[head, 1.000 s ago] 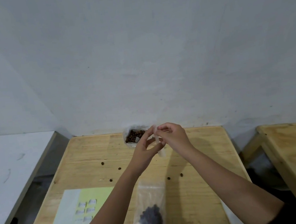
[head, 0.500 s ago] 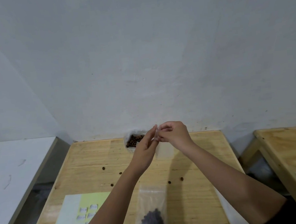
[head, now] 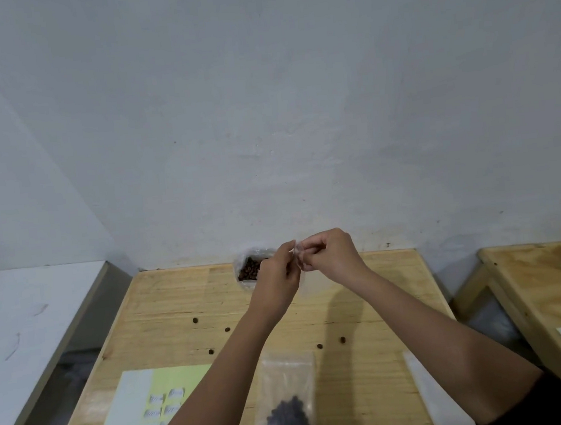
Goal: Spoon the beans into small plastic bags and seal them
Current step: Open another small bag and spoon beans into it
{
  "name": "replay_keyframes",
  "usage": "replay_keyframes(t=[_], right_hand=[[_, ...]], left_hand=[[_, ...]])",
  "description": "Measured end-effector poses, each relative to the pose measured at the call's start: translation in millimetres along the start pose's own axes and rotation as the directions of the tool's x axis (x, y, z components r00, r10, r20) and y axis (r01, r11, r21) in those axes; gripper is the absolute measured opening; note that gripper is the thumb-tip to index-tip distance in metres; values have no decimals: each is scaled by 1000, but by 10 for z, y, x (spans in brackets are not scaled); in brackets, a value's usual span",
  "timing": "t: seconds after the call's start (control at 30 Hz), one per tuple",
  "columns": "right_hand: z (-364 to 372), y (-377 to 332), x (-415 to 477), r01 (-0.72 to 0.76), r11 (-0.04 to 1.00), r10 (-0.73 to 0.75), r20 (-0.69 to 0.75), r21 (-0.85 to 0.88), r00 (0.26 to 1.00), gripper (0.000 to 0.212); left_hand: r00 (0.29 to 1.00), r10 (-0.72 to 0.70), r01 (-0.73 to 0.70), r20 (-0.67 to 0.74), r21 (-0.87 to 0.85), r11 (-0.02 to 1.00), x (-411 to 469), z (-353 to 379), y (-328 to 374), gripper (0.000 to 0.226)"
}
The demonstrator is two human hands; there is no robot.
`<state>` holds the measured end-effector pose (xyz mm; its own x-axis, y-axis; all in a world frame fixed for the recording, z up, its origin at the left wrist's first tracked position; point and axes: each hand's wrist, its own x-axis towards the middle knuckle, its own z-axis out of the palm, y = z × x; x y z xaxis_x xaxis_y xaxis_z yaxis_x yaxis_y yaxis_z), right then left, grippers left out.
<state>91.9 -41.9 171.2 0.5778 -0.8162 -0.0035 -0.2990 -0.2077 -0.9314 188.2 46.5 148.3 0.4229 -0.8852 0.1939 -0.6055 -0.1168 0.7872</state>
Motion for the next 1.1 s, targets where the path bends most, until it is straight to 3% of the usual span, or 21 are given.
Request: replay_keyframes(t=[0.27,0.47,0.63,0.73,0.83,0.93,1.1], right_hand=[[-24,25,-19,-48,999,49,55,-18,997,17],[-31,123,-117,62,961,-24,140,-270,990,28],[-83,81,-90,1,993,5,44,-118,999,24],[-189,-3,-47,-44,996,51,92,-77,994,21],[-281,-108,-15,-73,996,79,130,-49,988,18],[-330,-221,9,-65,997,73,199,-45,977,18],[-382,-317,19,29,987,8,223,-160,975,23]], left_hand=[[991,50,-61,128,80,995,3,-63,-117,35],[998,39,-45,58,104,994,-28,-207,-227,39],[992,48,-51,121,25,998,-87,-175,-112,39],[975,27,-20,221,-38,999,-110,-119,-105,59],[957,21,-18,289,-13,1000,-132,-109,-115,97],[951,87,-103,296,38,994,-126,-113,-72,127],[964,165,-205,210,181,962,-81,-96,-4,123]])
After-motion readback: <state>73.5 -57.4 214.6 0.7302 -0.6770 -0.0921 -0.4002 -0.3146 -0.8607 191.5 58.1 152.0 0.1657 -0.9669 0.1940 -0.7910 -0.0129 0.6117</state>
